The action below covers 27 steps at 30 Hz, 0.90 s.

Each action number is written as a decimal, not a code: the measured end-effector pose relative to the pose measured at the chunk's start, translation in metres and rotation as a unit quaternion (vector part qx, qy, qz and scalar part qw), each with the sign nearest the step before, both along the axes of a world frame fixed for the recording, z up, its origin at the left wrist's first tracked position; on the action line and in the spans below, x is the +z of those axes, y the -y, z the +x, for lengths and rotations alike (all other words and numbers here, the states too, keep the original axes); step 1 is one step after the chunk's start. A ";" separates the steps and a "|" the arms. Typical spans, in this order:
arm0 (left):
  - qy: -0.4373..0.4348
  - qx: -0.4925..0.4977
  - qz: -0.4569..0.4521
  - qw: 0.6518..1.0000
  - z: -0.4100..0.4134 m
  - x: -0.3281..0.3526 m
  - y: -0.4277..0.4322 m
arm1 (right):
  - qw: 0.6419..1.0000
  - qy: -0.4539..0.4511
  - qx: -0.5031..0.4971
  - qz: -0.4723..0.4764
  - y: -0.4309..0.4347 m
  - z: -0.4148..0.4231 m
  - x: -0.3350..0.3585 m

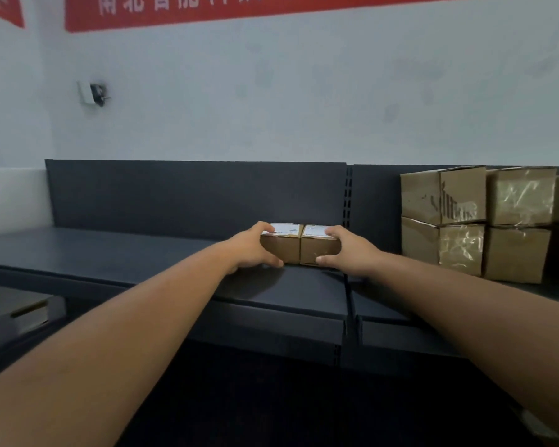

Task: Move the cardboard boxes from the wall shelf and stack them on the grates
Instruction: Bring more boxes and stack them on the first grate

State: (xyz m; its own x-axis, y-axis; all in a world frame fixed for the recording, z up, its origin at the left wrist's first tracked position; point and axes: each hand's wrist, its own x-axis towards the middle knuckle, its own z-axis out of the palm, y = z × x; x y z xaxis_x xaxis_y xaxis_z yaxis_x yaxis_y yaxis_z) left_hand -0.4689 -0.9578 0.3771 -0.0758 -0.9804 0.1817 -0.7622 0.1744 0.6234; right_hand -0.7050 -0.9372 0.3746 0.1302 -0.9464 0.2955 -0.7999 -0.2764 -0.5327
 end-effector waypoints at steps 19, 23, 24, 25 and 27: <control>-0.156 0.133 -0.338 0.919 0.179 -0.006 -0.167 | 0.933 0.231 0.223 -0.164 -0.095 0.192 0.025; -0.133 0.196 -0.357 0.904 0.256 -0.014 -0.247 | 0.910 0.252 0.294 -0.150 -0.142 0.280 0.018; -0.129 0.209 -0.362 0.899 0.275 -0.016 -0.269 | 0.904 0.256 0.312 -0.142 -0.154 0.303 0.014; -0.123 0.221 -0.366 0.895 0.295 -0.019 -0.293 | 0.897 0.261 0.330 -0.134 -0.168 0.327 0.010; -0.105 0.247 -0.370 0.889 0.334 -0.027 -0.340 | 0.883 0.271 0.364 -0.119 -0.196 0.374 0.002</control>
